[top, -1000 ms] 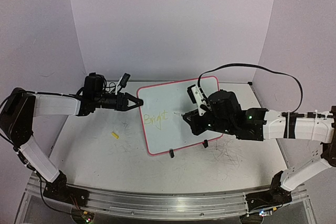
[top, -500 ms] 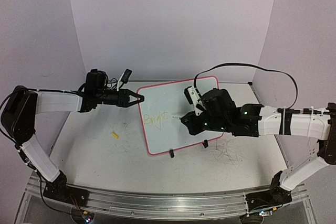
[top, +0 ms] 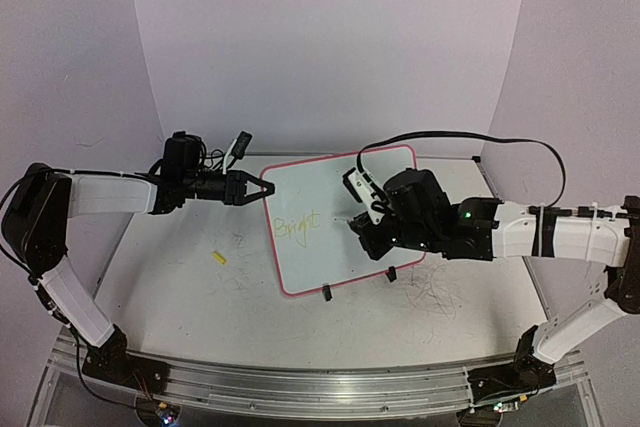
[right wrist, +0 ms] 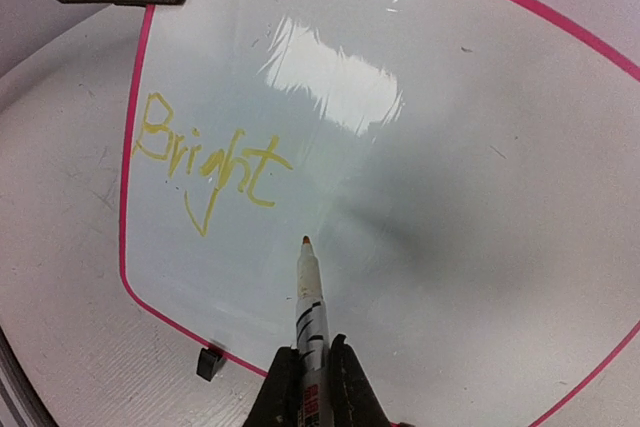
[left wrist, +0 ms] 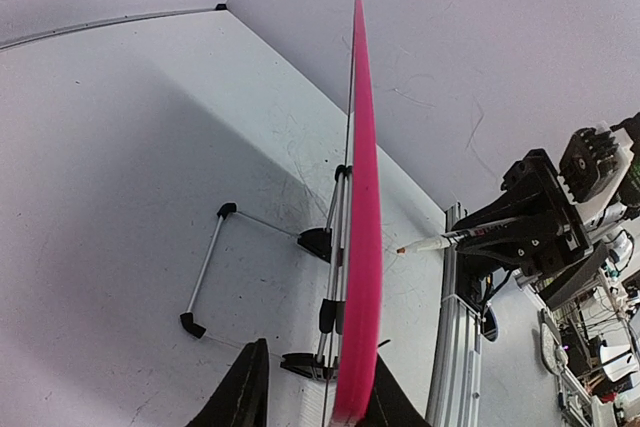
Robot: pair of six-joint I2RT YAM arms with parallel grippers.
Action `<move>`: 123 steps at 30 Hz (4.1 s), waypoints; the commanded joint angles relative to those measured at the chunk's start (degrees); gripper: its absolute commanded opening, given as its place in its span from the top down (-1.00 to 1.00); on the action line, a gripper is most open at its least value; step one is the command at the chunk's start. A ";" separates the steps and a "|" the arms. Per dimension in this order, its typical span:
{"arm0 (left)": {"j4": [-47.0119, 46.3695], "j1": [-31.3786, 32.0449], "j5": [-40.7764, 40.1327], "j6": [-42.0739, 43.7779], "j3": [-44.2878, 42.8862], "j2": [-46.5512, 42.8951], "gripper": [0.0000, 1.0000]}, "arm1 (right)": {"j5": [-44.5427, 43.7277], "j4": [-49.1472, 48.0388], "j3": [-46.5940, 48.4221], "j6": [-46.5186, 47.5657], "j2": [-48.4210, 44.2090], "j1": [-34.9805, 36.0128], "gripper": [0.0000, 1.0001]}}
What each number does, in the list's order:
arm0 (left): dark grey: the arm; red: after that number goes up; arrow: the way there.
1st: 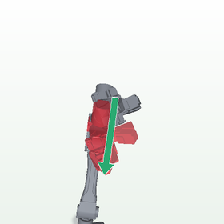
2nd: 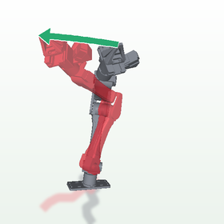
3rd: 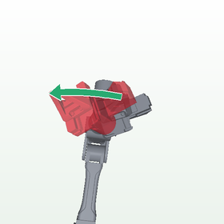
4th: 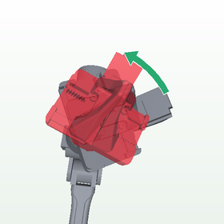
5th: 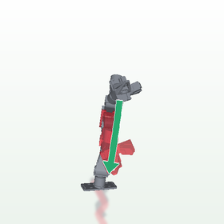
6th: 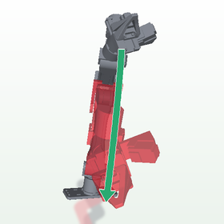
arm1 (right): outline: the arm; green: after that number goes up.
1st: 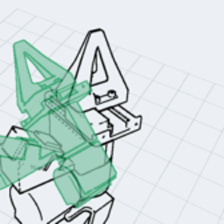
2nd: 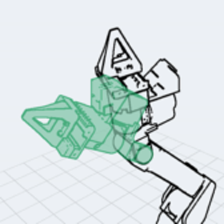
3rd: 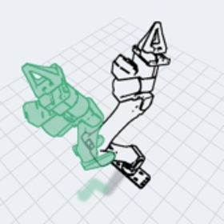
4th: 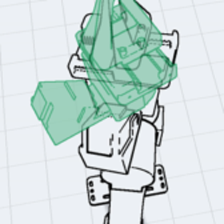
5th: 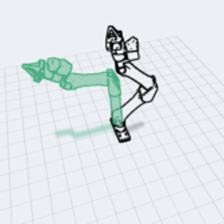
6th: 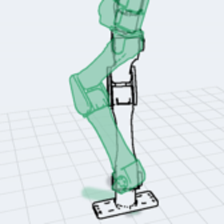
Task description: Write a sentence on the whiteboard
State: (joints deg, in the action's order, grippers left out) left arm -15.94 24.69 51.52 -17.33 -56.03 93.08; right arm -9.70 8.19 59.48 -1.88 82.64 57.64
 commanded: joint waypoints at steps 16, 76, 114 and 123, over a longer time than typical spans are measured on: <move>-0.15 0.56 0.37 1.88 -0.30 -0.05 0.73 | -1.21 -7.03 -0.40 7.16 1.47 -0.86 1.00; 0.96 5.02 -9.59 14.16 5.06 -6.81 1.00 | -3.09 -14.82 -4.65 7.58 -0.21 0.43 1.00; 1.79 5.38 -9.68 14.46 4.88 -7.46 1.00 | -4.29 -12.64 -5.59 5.53 1.16 0.43 1.00; 1.97 5.52 -9.71 14.59 4.89 -7.72 1.00 | -4.00 -11.71 -6.45 4.51 1.32 0.77 1.00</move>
State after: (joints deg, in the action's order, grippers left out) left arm -15.82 29.98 46.27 -10.28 -51.70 86.18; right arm -13.17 -3.62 53.12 4.05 83.85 57.95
